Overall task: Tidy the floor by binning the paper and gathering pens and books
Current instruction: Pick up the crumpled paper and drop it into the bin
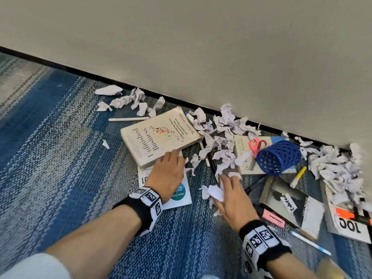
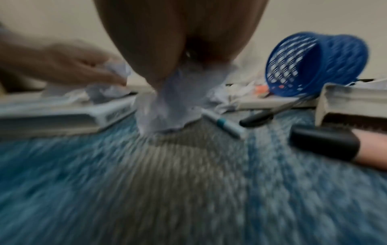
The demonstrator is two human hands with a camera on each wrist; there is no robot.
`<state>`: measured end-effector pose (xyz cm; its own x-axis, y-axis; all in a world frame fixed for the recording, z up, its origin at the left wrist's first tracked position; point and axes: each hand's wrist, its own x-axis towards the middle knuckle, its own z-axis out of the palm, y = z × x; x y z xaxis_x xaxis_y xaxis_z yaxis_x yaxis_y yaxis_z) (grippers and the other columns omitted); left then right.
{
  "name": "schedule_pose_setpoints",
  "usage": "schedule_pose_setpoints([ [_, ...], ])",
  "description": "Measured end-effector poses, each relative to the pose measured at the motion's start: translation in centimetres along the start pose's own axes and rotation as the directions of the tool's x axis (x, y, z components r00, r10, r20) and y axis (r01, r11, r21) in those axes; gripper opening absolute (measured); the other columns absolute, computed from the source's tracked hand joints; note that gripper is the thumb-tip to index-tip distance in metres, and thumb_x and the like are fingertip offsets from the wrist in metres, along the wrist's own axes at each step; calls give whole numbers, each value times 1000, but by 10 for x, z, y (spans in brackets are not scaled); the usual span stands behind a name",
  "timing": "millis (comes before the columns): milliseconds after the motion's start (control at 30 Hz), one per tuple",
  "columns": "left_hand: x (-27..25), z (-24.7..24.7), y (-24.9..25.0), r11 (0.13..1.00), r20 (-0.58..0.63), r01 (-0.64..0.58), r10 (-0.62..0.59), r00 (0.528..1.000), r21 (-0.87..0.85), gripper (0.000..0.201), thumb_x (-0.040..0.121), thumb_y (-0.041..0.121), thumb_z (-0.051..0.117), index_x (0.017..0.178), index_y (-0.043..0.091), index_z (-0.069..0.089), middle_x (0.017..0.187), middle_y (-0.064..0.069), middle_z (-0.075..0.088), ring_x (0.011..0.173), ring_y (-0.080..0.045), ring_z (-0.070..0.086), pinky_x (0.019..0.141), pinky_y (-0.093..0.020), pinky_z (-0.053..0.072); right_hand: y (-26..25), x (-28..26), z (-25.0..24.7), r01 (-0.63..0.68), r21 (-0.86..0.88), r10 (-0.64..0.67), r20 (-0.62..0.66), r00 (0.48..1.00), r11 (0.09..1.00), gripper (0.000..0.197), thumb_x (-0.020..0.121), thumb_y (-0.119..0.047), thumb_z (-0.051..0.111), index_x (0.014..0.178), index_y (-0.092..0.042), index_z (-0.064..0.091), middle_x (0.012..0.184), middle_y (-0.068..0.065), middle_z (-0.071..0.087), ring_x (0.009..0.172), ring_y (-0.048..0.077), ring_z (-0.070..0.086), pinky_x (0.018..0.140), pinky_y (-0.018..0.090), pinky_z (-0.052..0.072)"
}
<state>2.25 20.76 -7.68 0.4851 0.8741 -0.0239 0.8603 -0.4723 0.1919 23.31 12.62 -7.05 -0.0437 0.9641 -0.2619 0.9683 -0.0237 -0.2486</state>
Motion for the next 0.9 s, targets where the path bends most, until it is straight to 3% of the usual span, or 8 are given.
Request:
schedule_pose_setpoints([
  [100,-24,11,-6,996,33,31,-34,999,81,26,80,16,63,100,10,47,106,-15,50,91,-32,50,68,-44,43,-10,3,19,-17,-241,38,84,996,970,71,90,-67,29,135,-14,41,116,15,48,96,30,52,83,38,50],
  [200,-37,12,-5,991,112,110,-118,987,75,28,77,18,64,99,11,49,107,-16,50,89,-32,48,58,-42,40,-19,9,30,51,-361,-12,109,994,931,65,89,-62,28,121,-10,52,108,19,53,88,34,54,75,41,52],
  [267,-38,9,-1,989,152,147,-150,977,27,35,76,15,67,102,9,45,105,-14,45,89,-32,47,48,-39,47,-25,9,34,141,-378,-106,113,988,915,43,87,-50,45,109,-13,48,102,15,51,83,31,54,69,39,51],
  [333,-36,7,2,989,223,149,-144,964,-3,36,86,9,57,118,9,39,117,-13,38,102,-33,46,60,-37,53,-27,9,36,143,-340,-107,120,987,930,44,70,-35,74,96,-15,44,93,11,51,67,26,57,54,34,50],
  [400,-32,6,2,995,285,100,-95,954,-3,36,93,6,45,127,10,34,124,-13,37,106,-33,46,71,-40,50,-28,8,34,98,-270,-60,145,988,958,56,58,-25,82,94,-17,41,90,10,53,53,25,59,41,32,41],
  [533,-9,2,3,993,280,80,-51,959,-92,30,98,13,44,124,12,31,115,-13,49,86,-33,59,68,-44,51,-16,16,17,-35,-107,45,99,994,994,29,92,-21,48,119,-13,40,105,13,55,87,35,61,68,40,43],
  [667,29,-4,26,989,259,45,-7,966,-141,55,94,9,53,138,11,22,107,-16,56,61,-24,52,60,-41,54,11,31,-11,-178,51,181,-65,981,983,36,96,-27,41,129,-14,37,84,9,65,77,31,63,64,35,45],
  [900,98,2,58,987,292,85,-43,955,-135,94,93,5,53,152,16,-19,134,-35,40,94,-40,62,75,-46,51,36,82,-34,-102,-209,114,47,992,973,79,95,-59,35,152,-25,-8,111,14,62,92,29,64,77,41,54],
])
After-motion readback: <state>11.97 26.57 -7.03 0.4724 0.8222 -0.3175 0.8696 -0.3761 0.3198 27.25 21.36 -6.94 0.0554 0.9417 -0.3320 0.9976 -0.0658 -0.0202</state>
